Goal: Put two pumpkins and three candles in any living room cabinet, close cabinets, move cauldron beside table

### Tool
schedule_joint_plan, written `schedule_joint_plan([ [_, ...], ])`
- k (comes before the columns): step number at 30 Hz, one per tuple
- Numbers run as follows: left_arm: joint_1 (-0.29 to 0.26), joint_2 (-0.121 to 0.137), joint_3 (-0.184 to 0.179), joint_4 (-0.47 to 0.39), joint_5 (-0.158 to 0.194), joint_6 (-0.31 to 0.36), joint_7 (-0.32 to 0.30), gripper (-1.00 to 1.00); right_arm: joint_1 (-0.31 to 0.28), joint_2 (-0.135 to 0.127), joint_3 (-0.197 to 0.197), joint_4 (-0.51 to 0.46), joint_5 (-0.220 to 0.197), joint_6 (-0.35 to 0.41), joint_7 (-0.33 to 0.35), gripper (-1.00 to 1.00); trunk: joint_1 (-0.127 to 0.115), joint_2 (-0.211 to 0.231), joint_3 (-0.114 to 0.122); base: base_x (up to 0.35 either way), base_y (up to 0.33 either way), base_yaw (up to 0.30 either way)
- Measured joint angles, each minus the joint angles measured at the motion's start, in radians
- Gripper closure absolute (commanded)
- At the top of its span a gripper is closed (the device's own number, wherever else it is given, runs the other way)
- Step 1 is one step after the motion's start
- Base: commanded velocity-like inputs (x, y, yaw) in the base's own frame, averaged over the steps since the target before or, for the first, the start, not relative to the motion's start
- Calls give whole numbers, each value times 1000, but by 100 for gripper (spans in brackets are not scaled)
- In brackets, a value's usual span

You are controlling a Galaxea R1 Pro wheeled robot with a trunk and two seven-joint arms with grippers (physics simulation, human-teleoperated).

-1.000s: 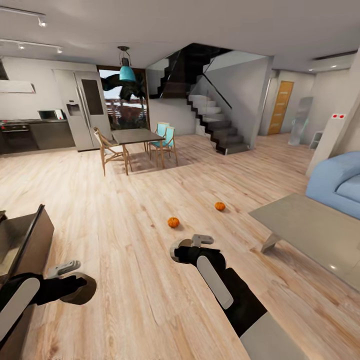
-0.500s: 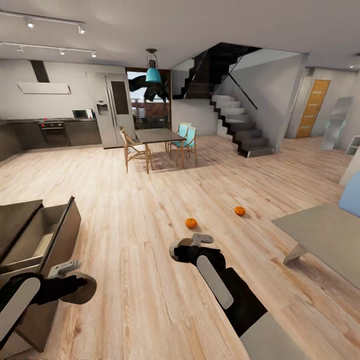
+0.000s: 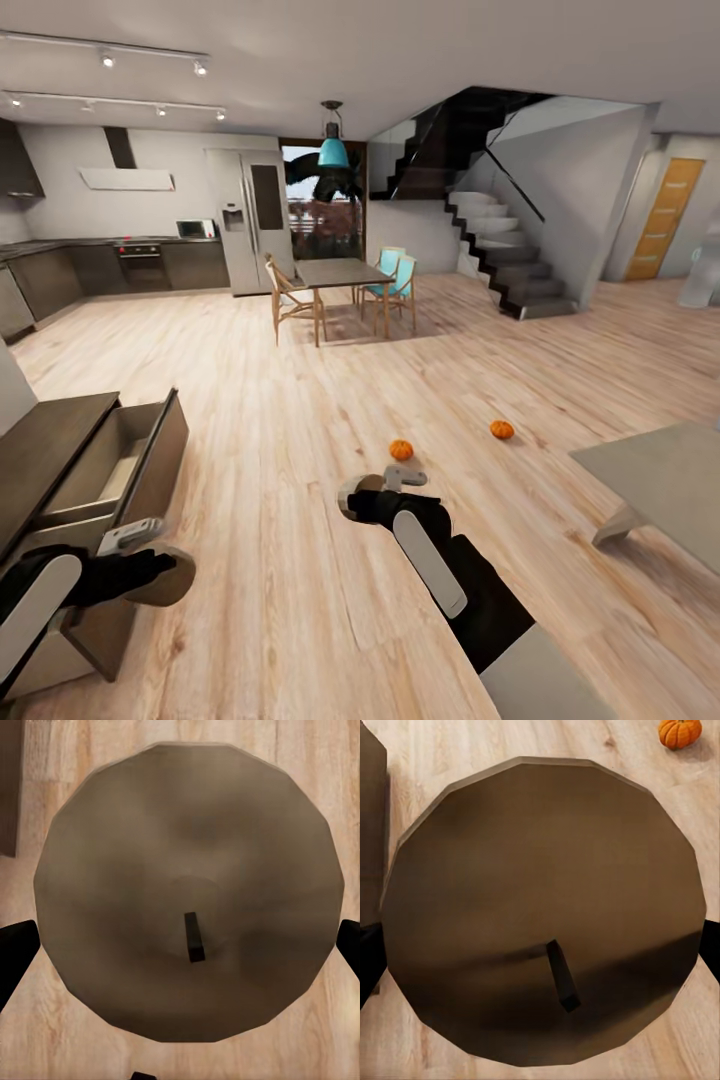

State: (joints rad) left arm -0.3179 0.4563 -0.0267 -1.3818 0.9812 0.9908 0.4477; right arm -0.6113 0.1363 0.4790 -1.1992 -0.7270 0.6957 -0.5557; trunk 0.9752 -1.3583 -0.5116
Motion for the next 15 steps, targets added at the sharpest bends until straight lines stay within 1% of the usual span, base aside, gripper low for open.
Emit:
schedule_joint_plan([
  [4, 0, 0, -7, -15, 1, 1, 0, 100, 0, 0, 0, 0, 0, 0, 0, 100, 0, 0, 2, 0, 0, 280],
  [15, 0, -1, -8, -23, 7, 1, -1, 100, 0, 0, 2, 0, 0, 0, 0, 100, 0, 0, 6, 0, 0, 281],
])
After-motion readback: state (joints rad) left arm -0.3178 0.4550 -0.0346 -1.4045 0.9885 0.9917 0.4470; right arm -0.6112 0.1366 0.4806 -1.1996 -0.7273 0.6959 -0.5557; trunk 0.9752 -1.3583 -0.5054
